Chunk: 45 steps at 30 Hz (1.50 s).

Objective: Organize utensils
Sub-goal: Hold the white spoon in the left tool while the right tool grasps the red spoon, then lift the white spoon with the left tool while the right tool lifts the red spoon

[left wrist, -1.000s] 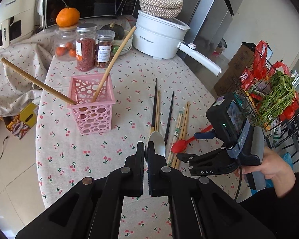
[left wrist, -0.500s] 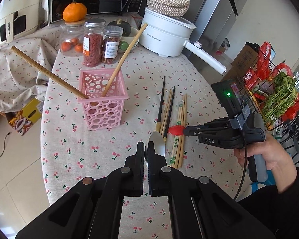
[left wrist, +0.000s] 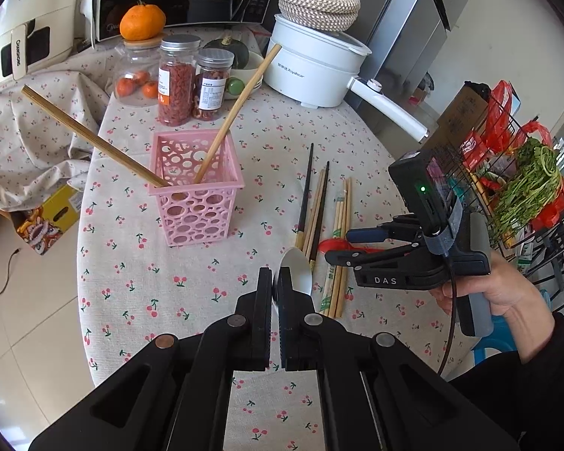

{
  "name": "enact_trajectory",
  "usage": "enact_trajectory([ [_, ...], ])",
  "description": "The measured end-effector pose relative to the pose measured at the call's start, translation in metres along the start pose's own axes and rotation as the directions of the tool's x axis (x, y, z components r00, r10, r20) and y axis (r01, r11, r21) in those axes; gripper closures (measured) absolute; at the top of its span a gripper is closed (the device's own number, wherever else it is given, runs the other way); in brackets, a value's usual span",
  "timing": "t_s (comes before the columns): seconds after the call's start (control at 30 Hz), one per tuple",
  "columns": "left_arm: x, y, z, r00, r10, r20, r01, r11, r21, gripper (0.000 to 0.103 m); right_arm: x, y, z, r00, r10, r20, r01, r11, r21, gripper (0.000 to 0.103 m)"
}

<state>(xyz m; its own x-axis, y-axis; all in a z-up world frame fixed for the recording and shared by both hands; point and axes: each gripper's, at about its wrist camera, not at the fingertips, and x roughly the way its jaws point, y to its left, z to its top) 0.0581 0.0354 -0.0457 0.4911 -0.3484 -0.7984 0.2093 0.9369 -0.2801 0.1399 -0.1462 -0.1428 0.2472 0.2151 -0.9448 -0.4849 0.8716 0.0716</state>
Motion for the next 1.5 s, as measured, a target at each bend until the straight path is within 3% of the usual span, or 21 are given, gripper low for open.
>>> enact_trajectory([
  [0.1,0.001,0.001,0.001,1.0,0.001,-0.003,-0.001,1.0,-0.001,0.101,0.002,-0.007,0.006,0.999,0.003,-0.037,0.001,0.994,0.107,0.072],
  [0.2,0.001,0.002,0.001,1.0,0.002,-0.004,-0.002,1.0,-0.003,0.101,0.008,-0.017,0.01,0.986,0.139,-0.092,-0.111,0.961,0.255,0.079],
  [0.23,0.0,0.003,0.001,1.0,0.003,-0.002,-0.003,1.0,-0.004,0.101,0.007,-0.016,0.01,0.985,0.142,-0.095,-0.113,0.959,0.26,0.079],
  [0.33,-0.001,0.004,0.003,1.0,0.003,0.004,-0.003,1.0,-0.008,0.101,0.0,-0.003,0.013,0.996,0.053,-0.065,-0.042,0.986,0.161,0.077],
  [0.47,-0.004,0.005,0.003,1.0,0.0,0.011,0.0,1.0,-0.013,0.101,-0.006,0.018,0.012,0.996,0.067,-0.064,-0.067,0.998,0.01,0.061],
  [0.63,-0.005,0.007,0.003,1.0,0.001,0.009,0.0,1.0,-0.016,0.101,0.0,0.049,-0.005,0.994,-0.027,-0.11,-0.001,0.968,-0.25,0.053],
  [0.73,-0.005,0.007,0.003,1.0,0.0,0.006,0.0,1.0,-0.015,0.101,0.009,0.055,-0.01,0.991,-0.069,-0.113,0.03,0.949,-0.314,0.053],
  [0.87,-0.004,0.006,0.003,1.0,-0.002,0.004,0.002,1.0,-0.011,0.101,0.017,0.044,0.002,0.994,-0.058,-0.097,0.035,0.974,-0.226,0.053],
  [1.0,-0.003,0.005,0.002,1.0,-0.001,0.003,0.001,1.0,-0.01,0.101,0.021,0.032,0.014,0.995,-0.035,-0.096,0.023,0.993,-0.117,0.067],
  [1.17,-0.007,0.007,0.003,1.0,0.008,0.022,-0.007,1.0,-0.019,0.101,0.024,0.028,0.024,0.995,-0.051,-0.081,0.046,0.997,-0.057,0.076],
  [1.23,-0.011,0.006,0.004,0.999,0.01,0.038,-0.01,1.0,-0.016,0.101,0.014,0.019,0.026,0.999,-0.009,-0.041,0.008,1.0,-0.01,0.086],
  [1.3,-0.015,0.004,0.005,0.999,0.011,0.053,-0.011,1.0,-0.008,0.101,-0.002,0.01,0.028,0.999,0.044,-0.007,-0.043,0.998,0.051,0.103],
  [1.5,-0.015,0.004,0.005,0.999,0.011,0.052,-0.011,1.0,-0.005,0.101,-0.008,0.006,0.025,0.999,0.036,-0.002,-0.036,0.998,0.053,0.094],
])
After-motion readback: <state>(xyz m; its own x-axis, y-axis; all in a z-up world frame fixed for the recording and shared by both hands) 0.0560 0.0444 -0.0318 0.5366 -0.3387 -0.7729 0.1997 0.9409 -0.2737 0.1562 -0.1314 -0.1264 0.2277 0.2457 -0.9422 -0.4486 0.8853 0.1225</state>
